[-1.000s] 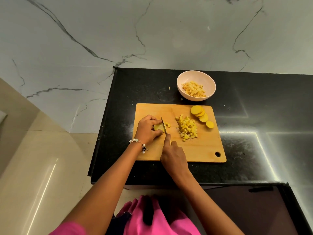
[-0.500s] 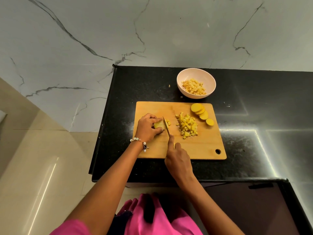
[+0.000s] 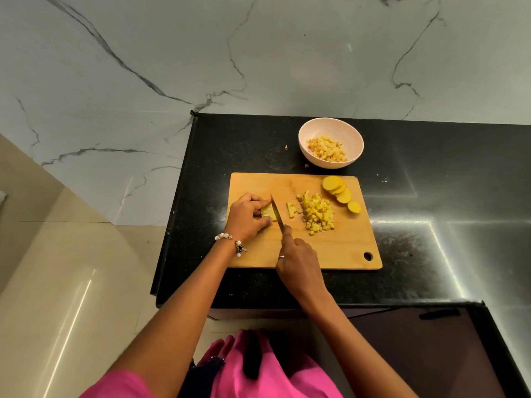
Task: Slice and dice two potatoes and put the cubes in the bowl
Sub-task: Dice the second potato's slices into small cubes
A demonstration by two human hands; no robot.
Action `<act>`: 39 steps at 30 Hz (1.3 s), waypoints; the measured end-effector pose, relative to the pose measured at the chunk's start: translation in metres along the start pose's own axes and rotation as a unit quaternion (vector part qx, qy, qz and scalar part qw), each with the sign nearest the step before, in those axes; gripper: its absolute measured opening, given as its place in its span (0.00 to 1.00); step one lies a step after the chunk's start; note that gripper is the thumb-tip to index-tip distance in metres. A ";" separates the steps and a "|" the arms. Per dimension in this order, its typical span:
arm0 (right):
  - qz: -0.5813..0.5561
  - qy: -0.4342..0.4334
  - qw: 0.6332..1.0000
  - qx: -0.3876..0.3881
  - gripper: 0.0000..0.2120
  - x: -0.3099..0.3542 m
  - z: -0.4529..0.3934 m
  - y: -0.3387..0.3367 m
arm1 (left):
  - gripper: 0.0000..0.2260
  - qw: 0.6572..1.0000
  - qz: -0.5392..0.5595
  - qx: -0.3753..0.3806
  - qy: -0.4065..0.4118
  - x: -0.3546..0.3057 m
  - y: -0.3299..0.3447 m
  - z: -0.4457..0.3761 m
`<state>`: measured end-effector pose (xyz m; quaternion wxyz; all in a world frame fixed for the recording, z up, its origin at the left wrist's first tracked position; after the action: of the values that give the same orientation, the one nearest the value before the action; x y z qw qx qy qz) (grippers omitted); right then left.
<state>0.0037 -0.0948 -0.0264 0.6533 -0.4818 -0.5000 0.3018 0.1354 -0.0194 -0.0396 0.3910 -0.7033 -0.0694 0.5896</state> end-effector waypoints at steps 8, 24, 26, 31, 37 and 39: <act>0.099 -0.005 0.995 0.001 0.27 0.017 0.003 0.002 | 0.20 1.000 -0.004 -0.022 0.006 0.000 0.000 -0.001; 0.143 -0.004 0.989 -0.024 0.33 0.017 0.015 0.002 | 0.20 0.999 -0.026 -0.038 0.020 -0.002 -0.001 0.001; 0.148 0.000 0.989 -0.029 0.31 0.018 0.010 0.001 | 0.19 0.999 -0.023 -0.042 0.019 -0.002 -0.001 0.001; 0.130 -0.008 0.991 -0.024 0.34 0.012 0.019 0.002 | 0.19 0.999 -0.023 -0.047 0.015 -0.005 0.000 0.002; 0.141 0.016 0.990 -0.015 0.33 -0.010 0.019 0.001 | 0.20 0.999 -0.024 -0.046 0.005 -0.003 -0.001 0.003; 0.109 0.010 0.994 -0.016 0.29 -0.015 0.014 -0.002 | 0.20 0.999 -0.020 -0.042 0.004 -0.003 -0.001 0.004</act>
<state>-0.0145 -0.1037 -0.0296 0.6139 -0.5468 -0.4421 0.3587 0.1312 -0.0186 -0.0370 0.3732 -0.7197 -0.1067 0.5756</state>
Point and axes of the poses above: each hand's wrist, its own z-axis away from the middle knuckle, its own y-axis out of the palm, x = y × z, the point moved 8 cm from there along -z, towards the middle knuckle, and after that the axes turned 1 degree about -x, right-handed, at the moved point
